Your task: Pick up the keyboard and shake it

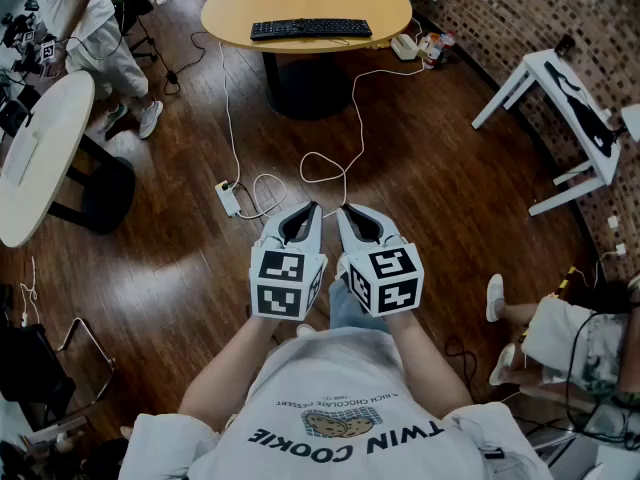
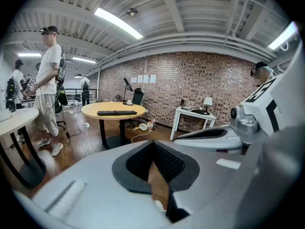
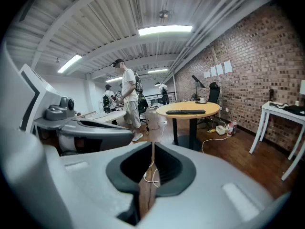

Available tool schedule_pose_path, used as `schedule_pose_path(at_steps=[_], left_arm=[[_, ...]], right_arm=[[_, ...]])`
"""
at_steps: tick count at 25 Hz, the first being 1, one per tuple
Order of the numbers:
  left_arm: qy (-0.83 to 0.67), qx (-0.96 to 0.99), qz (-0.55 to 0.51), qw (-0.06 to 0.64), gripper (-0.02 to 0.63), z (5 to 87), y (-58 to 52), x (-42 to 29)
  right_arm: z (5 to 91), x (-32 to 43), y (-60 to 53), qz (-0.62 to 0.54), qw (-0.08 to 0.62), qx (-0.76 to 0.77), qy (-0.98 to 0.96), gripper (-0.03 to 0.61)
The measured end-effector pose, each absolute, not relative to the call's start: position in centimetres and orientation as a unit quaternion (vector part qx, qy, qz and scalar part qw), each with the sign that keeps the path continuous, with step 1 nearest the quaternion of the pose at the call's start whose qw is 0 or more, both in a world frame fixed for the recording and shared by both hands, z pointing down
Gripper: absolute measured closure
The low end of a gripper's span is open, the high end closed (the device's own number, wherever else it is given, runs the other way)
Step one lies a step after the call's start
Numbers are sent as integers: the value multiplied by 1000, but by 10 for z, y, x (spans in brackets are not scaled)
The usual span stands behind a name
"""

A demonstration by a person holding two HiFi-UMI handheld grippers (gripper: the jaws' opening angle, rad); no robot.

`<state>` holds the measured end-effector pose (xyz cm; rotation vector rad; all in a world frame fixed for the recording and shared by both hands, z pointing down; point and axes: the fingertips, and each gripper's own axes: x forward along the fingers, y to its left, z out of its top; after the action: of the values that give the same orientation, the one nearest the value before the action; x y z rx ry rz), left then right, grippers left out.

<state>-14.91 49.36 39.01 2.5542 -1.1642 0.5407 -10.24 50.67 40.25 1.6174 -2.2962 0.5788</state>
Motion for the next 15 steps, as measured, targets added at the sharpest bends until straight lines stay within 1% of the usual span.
schedule_pose_path(at_steps=[6,11,15], left_arm=[[-406,882,199,133,606,401,414,-122],[-421,872,209,141,606,405,341,-90],[-433,866,213,133,606,404,290,-61]], right_arm=[[415,-71,425,207,127,560,-792,563],[415,-38,353,210,126,547,-800,563],[416,-15,303,213,127,526,-813,563]])
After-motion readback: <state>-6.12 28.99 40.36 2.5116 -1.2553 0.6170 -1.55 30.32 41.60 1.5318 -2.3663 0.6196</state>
